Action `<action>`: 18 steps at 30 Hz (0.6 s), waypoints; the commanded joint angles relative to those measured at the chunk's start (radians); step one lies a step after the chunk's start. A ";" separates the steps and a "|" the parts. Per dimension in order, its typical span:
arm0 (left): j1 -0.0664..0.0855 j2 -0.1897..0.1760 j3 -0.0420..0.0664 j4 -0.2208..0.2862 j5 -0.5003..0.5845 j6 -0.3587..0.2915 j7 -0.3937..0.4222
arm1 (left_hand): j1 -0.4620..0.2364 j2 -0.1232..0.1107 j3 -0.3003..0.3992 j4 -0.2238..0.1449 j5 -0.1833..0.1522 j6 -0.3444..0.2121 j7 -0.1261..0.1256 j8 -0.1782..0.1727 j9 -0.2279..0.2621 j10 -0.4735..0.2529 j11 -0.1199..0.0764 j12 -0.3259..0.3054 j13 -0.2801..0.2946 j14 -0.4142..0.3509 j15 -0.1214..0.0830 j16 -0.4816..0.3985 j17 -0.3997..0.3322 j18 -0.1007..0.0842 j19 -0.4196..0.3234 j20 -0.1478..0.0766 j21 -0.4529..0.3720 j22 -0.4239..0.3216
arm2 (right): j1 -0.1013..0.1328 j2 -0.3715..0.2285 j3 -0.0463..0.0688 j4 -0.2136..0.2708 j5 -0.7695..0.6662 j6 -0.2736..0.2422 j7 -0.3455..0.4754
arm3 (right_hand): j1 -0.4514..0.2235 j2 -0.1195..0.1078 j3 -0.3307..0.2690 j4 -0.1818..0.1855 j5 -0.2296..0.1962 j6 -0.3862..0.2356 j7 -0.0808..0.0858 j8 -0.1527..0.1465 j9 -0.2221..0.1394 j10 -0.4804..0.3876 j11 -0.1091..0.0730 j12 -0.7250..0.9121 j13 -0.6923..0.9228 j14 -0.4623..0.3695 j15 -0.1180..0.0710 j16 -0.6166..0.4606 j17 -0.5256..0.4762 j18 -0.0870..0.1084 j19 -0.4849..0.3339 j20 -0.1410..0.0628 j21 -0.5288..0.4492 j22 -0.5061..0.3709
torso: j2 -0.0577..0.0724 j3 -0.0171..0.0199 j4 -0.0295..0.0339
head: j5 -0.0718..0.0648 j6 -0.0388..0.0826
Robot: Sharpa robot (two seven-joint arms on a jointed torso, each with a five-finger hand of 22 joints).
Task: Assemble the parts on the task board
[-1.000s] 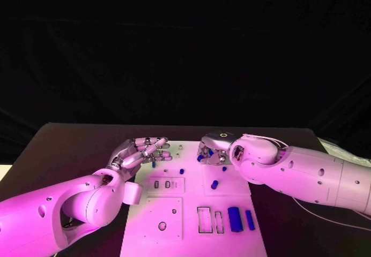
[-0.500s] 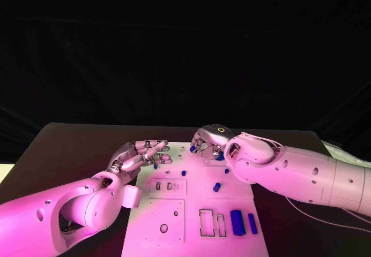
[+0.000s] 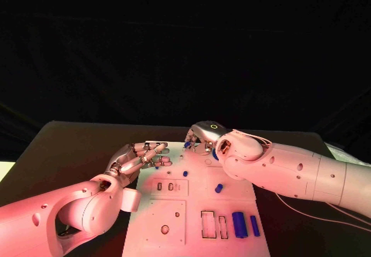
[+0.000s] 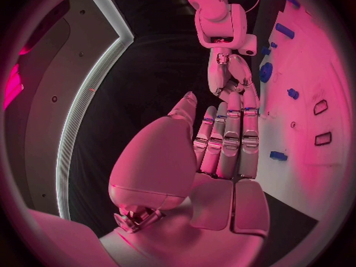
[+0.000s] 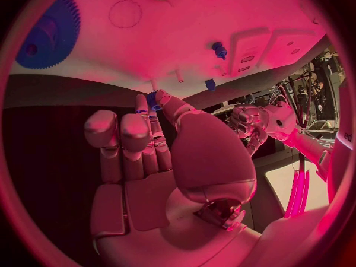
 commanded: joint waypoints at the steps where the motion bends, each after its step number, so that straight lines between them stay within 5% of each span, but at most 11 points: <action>1: 0.001 0.001 0.001 0.007 0.002 0.018 0.006 | 0.003 0.010 -0.001 -0.008 0.001 -0.002 0.006 -0.005 -0.001 -0.001 0.007 -0.007 -0.001 -0.005 0.003 -0.007 0.002 0.009 0.002 -0.001 0.001 -0.001 | 0.001 0.013 0.000 -0.013 -0.012 0.022 -0.019 | 0.011 -0.003 0.017 0.016 0.000 0.006 0.001 0.001 0.019 -0.002 0.005 -0.005 -0.002 0.016 -0.003 0.004 0.001 -0.016 0.000 0.000 0.004 0.002 | 0.006 -0.0023 0.0045 | 0.000 0.002; 18: 0.002 -0.003 0.002 0.009 0.002 0.018 0.004 | 0.004 0.010 0.000 -0.009 0.001 -0.002 0.005 -0.005 -0.001 -0.001 0.007 -0.007 -0.001 -0.006 0.003 -0.008 0.002 0.009 0.001 0.000 0.001 -0.001 | 0.001 0.034 -0.001 -0.037 -0.019 0.092 -0.027 | 0.009 -0.007 0.019 0.020 -0.002 0.006 0.002 0.000 0.019 -0.003 0.005 -0.006 -0.002 0.015 -0.002 0.005 0.001 -0.016 0.000 0.001 0.006 0.003 | 0.010 -0.0033 0.0064 | -0.002 0.001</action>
